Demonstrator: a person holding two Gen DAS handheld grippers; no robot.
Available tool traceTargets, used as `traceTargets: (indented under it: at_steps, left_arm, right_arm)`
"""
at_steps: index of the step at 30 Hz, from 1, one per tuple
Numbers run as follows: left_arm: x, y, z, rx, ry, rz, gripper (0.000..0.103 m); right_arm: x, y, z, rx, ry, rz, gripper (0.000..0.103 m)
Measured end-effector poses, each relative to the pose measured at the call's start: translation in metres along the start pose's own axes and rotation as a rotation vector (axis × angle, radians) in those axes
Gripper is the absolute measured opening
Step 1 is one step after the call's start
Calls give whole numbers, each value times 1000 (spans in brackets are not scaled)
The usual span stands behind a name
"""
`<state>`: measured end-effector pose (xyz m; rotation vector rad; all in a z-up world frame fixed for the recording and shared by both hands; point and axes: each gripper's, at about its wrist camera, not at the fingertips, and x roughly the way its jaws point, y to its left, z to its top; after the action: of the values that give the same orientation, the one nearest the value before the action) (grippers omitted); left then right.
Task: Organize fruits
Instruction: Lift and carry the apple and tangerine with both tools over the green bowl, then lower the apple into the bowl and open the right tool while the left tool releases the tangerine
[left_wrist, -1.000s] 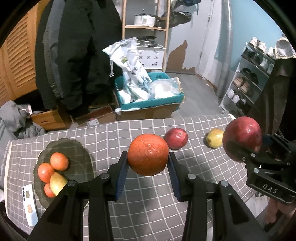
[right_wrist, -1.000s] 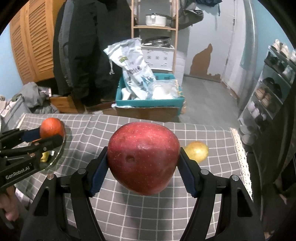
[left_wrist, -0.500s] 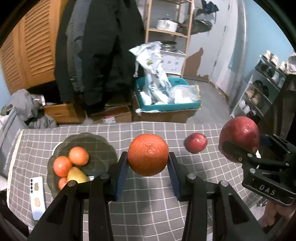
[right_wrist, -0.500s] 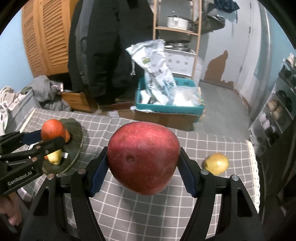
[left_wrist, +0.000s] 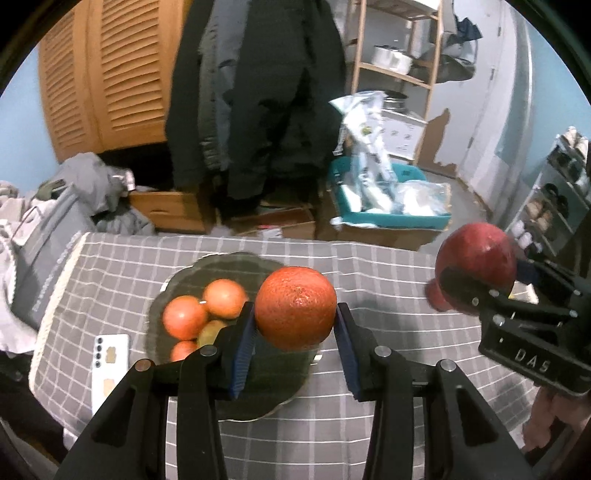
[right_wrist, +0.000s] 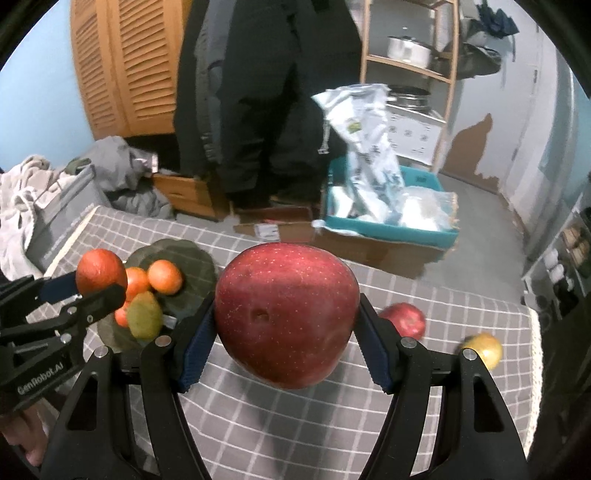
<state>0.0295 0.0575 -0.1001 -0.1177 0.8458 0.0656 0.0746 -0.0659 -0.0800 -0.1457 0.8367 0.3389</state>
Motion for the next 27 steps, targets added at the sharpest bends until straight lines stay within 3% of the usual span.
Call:
traceTargets:
  at_steps: [13,27]
  left_arm:
    - [22,64,-18,-87,70,81,43]
    - [75,97,-49,-150,233,133,43]
  right_arm:
    - [58,56,13,-48,67,88,71]
    - [127,92,-7,-81,223,146,71]
